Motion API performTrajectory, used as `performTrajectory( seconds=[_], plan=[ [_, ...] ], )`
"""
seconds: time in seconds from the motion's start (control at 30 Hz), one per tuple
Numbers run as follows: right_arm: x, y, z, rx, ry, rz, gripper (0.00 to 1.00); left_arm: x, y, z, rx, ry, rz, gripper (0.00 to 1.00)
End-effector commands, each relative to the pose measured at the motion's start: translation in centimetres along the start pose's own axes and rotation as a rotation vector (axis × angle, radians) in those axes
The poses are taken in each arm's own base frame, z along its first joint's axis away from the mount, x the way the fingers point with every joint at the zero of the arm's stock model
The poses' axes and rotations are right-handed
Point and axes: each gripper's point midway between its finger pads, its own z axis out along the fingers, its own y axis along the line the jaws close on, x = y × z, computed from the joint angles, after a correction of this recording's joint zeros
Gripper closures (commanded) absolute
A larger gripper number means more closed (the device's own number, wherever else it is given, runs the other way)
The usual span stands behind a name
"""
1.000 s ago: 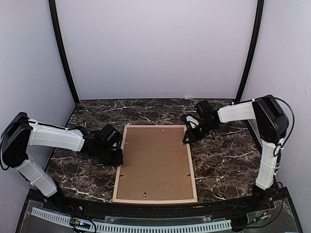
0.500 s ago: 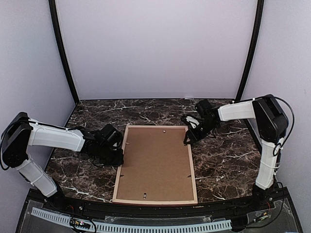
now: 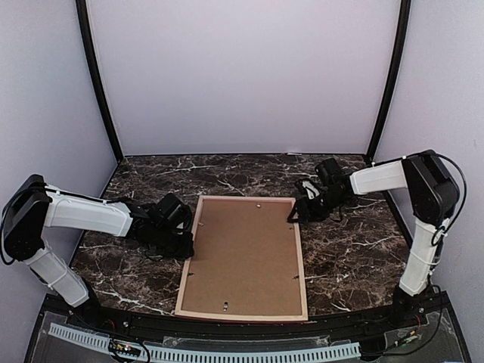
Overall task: Put the photo into the frame
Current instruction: Press the fastener onto the backboard, then rotate the photo frame at the center of the board.
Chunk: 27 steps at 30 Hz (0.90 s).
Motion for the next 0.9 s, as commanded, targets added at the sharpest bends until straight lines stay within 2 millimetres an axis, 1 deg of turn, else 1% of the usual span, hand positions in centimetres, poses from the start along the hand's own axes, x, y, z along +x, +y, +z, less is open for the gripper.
performTrajectory(
  seconds=[0.0, 0.1, 0.17, 0.37, 0.53, 0.63, 0.73, 0.8, 0.83, 0.87],
  plan=[
    [2.6, -1.9, -1.0, 0.114, -0.001, 0.152, 0.39, 1.3, -0.7, 0.1, 0.031, 0.047, 0.05, 0.85],
    [3.7, -2.3, -1.9, 0.176, -0.02, 0.18, 0.35, 1.2, -0.7, 0.0, 0.033, 0.041, 0.05, 0.85],
    [4.9, -1.9, -2.2, 0.188, -0.019, 0.185, 0.34, 1.1, -0.8, 0.0, 0.034, 0.038, 0.048, 0.85],
    [7.1, 1.8, -2.2, 0.154, -0.028, 0.17, 0.34, 0.9, -1.0, 0.0, 0.041, 0.031, 0.05, 0.85],
    [8.9, 3.6, -2.0, 0.143, -0.032, 0.182, 0.35, 0.8, -1.1, 0.0, 0.044, 0.03, 0.053, 0.85],
    [10.3, 3.9, -1.6, 0.167, -0.015, 0.184, 0.39, 0.7, -1.1, -0.1, 0.043, 0.025, 0.054, 0.84],
    [11.4, 3.6, -1.2, 0.219, 0.01, 0.174, 0.49, 0.4, -1.3, -0.4, 0.05, 0.014, 0.054, 0.81],
    [11.9, 2.8, -0.9, 0.27, 0.029, 0.161, 0.53, 0.1, -1.5, -0.7, 0.055, 0.004, 0.057, 0.77],
    [12.0, 2.2, -0.9, 0.306, 0.033, 0.153, 0.57, 0.0, -1.6, -0.8, 0.056, 0.0, 0.062, 0.76],
    [12.0, 1.6, -0.9, 0.34, 0.038, 0.141, 0.62, -0.4, -1.7, -1.1, 0.056, -0.015, 0.067, 0.71]
  ],
)
